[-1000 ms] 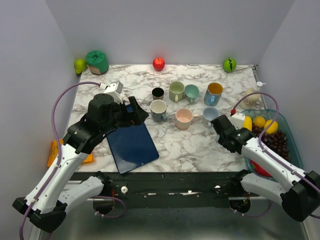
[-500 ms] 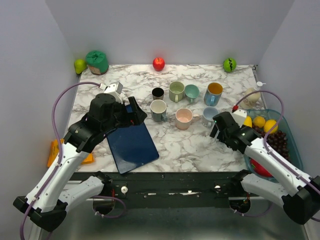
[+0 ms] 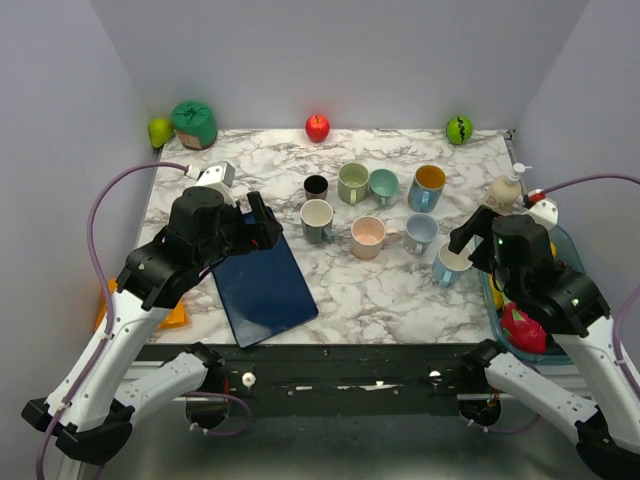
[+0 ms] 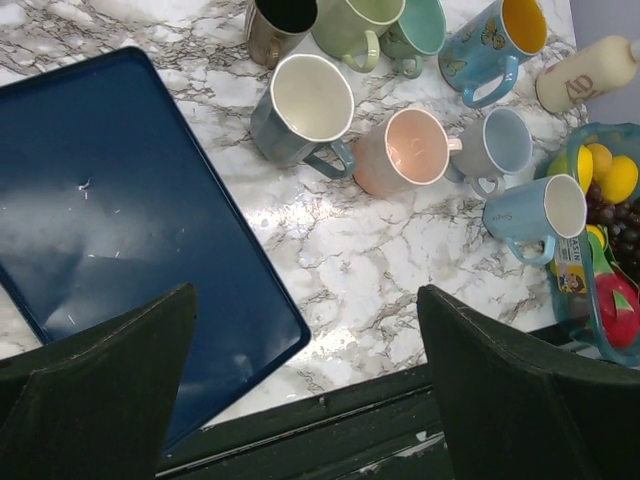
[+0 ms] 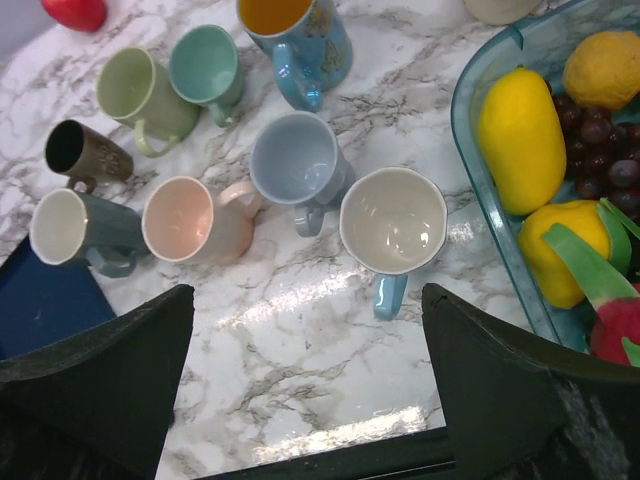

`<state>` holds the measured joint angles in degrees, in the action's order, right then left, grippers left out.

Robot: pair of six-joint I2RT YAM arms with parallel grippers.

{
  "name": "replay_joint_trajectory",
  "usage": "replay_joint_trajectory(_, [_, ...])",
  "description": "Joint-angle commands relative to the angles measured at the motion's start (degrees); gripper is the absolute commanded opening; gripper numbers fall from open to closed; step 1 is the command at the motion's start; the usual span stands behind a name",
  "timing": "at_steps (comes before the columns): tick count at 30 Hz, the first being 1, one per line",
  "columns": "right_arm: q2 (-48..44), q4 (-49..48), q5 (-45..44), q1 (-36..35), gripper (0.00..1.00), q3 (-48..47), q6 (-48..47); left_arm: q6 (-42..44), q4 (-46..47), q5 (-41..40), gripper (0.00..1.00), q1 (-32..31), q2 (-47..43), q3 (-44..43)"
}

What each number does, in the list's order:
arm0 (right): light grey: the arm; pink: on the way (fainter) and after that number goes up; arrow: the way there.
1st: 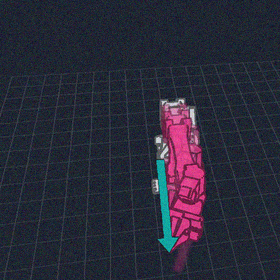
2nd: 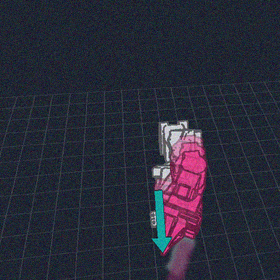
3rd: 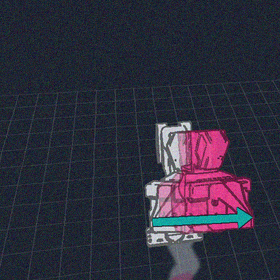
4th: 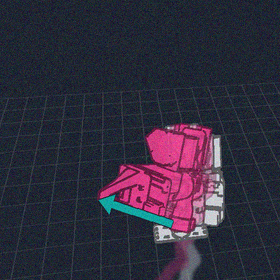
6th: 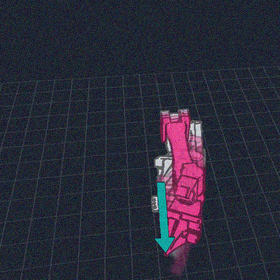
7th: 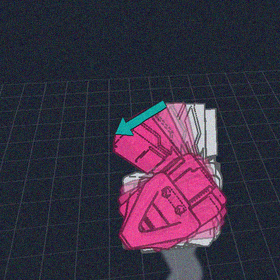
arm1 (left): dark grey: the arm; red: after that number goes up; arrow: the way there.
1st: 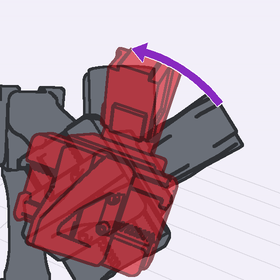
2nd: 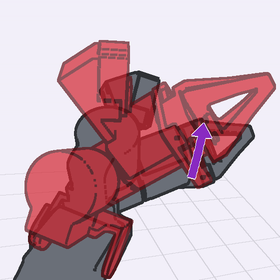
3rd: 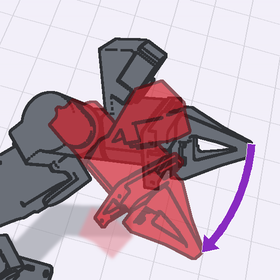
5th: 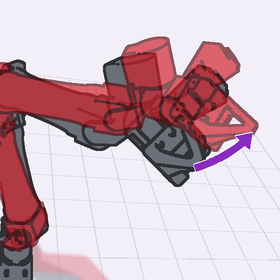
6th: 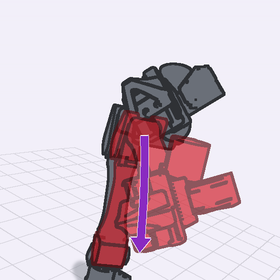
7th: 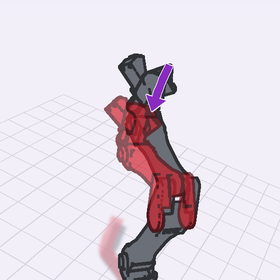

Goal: Turn the mug right side up

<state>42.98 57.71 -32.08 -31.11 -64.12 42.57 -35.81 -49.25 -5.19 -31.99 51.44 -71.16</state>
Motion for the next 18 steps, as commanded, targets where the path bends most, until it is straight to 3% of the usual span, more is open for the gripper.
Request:
replay_joint_trajectory(1, [-0.62, 3.9, -0.27, 0.18, 1.0, -4.69, -2.4, 1.45, -2.07, -2.89, 0.99, -0.09, -0.99, -2.32])
replay_joint_trajectory(18, [-0.97, 4.69, 1.13, 0.18, 1.0, -8.74, -2.31, 2.33, -4.97, -4.74, 0.99, -0.09, -0.2, -5.75])
